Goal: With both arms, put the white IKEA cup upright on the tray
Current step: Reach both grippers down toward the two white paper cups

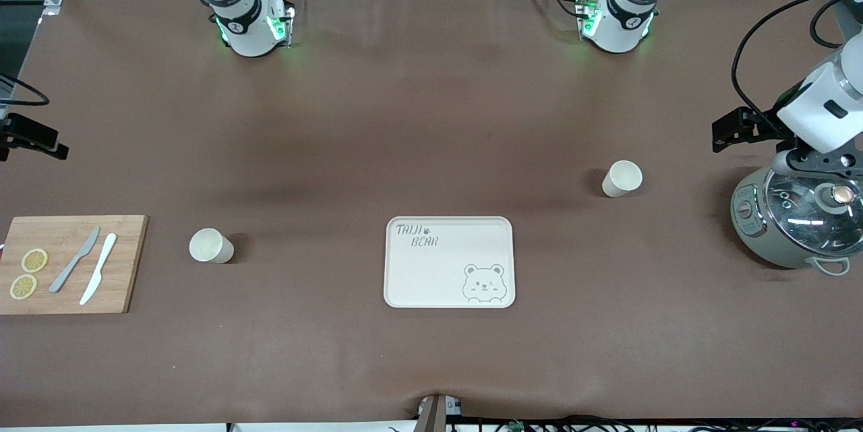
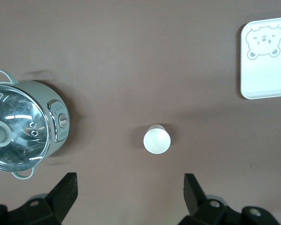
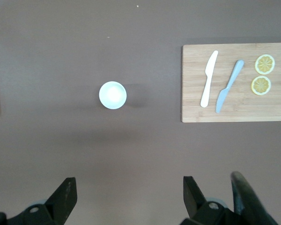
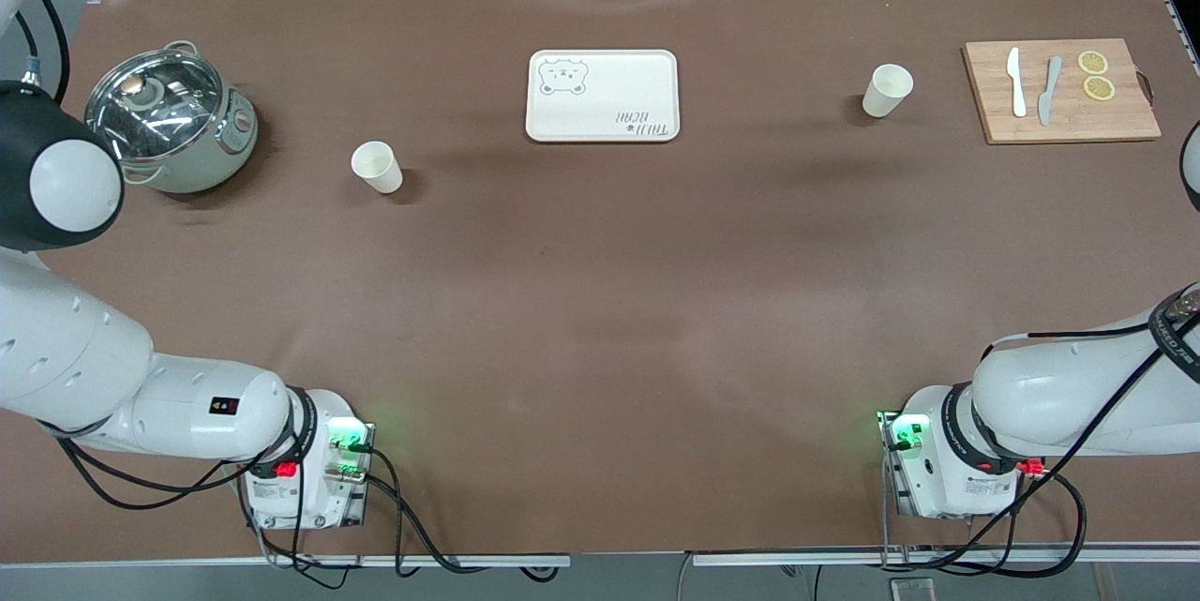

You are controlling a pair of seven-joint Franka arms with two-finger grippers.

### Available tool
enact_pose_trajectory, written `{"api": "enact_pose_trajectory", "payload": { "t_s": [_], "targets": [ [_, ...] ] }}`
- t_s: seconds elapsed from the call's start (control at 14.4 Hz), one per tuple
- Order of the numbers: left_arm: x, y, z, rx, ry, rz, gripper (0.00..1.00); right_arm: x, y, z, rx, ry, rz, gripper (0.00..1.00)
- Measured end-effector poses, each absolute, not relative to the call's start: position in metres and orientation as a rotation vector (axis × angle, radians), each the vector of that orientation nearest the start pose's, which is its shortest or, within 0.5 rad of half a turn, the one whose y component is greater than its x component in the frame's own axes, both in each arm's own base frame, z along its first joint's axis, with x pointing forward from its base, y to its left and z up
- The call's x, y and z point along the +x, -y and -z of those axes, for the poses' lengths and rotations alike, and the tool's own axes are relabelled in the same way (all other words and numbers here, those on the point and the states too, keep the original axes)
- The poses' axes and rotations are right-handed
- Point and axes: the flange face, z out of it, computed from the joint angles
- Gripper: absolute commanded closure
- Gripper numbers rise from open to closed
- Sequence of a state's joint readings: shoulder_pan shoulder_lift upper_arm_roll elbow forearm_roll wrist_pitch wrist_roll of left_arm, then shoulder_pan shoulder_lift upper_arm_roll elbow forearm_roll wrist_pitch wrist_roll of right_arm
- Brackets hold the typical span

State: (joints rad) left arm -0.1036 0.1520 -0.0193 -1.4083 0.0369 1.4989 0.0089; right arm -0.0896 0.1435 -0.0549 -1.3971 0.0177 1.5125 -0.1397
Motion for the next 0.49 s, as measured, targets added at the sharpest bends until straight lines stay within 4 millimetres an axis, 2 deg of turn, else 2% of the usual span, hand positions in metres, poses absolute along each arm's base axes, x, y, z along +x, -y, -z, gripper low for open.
{"api": "enact_pose_trajectory", "payload": {
  "t_s": [0.35, 0.49],
  "targets": [
    [0.597, 0.071, -0.594, -3.100, -0.198, -0.104, 0.00, 0.587, 0.080, -0.619, -3.136, -0.001, -0.042, 0.00],
    [0.609, 0.077, -0.565, -3.096, -0.209, -0.147, 0.00, 0.587, 0.080, -0.621, -3.136, 0.001, -0.038, 0.00]
  ]
}}
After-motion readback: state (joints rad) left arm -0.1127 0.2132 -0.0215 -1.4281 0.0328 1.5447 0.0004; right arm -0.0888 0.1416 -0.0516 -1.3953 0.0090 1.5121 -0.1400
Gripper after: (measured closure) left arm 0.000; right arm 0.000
